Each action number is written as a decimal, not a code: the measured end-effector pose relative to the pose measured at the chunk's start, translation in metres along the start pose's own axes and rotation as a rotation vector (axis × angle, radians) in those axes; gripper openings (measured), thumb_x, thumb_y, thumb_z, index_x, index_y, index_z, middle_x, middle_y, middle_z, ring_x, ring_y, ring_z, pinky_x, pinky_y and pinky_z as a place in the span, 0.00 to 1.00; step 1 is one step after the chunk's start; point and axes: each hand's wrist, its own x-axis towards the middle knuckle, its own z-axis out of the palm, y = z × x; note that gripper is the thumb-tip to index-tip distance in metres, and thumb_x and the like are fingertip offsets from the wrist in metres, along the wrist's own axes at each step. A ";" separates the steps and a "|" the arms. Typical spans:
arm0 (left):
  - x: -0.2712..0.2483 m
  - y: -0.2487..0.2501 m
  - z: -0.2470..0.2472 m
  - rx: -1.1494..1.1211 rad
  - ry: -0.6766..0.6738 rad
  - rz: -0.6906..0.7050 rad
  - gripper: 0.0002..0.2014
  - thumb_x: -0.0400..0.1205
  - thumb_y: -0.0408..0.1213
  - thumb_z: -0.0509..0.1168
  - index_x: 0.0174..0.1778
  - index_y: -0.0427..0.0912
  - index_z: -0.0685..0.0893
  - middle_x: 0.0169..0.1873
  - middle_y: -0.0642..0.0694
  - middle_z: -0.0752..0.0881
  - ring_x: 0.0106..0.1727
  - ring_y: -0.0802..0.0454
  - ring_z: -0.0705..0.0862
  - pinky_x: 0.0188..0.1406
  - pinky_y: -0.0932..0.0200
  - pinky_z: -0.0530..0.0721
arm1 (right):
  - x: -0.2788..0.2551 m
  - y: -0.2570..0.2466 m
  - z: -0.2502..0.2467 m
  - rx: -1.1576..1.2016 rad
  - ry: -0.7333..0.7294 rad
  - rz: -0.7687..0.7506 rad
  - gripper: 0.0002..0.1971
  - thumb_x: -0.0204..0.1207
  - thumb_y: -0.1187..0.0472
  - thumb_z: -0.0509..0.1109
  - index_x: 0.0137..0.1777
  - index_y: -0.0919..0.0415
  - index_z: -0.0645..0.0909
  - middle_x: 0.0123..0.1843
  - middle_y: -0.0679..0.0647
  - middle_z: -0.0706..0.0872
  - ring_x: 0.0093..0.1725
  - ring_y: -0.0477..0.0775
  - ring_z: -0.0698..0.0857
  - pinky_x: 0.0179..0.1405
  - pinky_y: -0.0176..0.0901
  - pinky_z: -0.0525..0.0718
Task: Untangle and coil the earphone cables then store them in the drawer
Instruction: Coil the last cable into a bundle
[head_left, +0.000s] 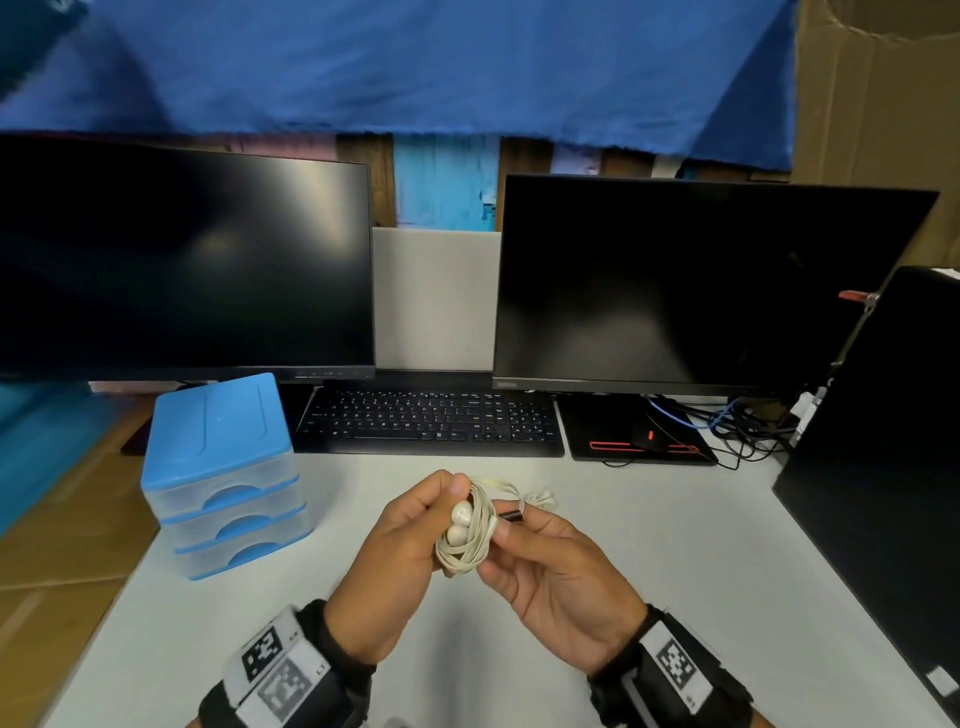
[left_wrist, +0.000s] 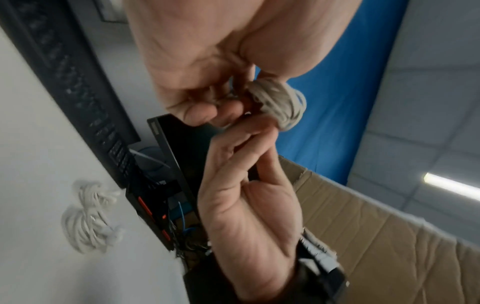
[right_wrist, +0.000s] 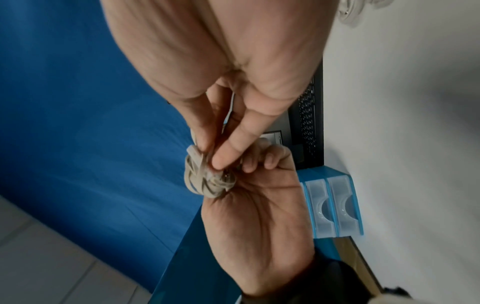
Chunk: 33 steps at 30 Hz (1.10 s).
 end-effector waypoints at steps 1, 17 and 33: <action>-0.001 -0.001 0.002 0.032 0.015 0.039 0.17 0.83 0.49 0.62 0.45 0.37 0.86 0.44 0.36 0.88 0.42 0.50 0.80 0.37 0.63 0.78 | 0.000 0.002 0.001 0.002 0.018 0.004 0.12 0.67 0.69 0.79 0.51 0.65 0.89 0.47 0.60 0.91 0.41 0.53 0.91 0.37 0.39 0.90; -0.003 -0.002 -0.011 0.973 -0.015 0.625 0.12 0.85 0.46 0.57 0.37 0.49 0.75 0.31 0.62 0.76 0.29 0.62 0.75 0.26 0.55 0.78 | -0.006 0.004 0.013 -0.100 -0.014 0.058 0.23 0.69 0.53 0.78 0.60 0.63 0.80 0.53 0.62 0.85 0.57 0.60 0.81 0.65 0.58 0.75; 0.005 -0.024 -0.016 0.780 0.024 0.407 0.13 0.85 0.49 0.57 0.35 0.51 0.73 0.26 0.52 0.79 0.27 0.53 0.76 0.28 0.61 0.74 | -0.003 0.008 0.004 -0.644 0.321 -0.135 0.09 0.71 0.69 0.75 0.50 0.60 0.82 0.47 0.57 0.86 0.43 0.50 0.87 0.39 0.43 0.88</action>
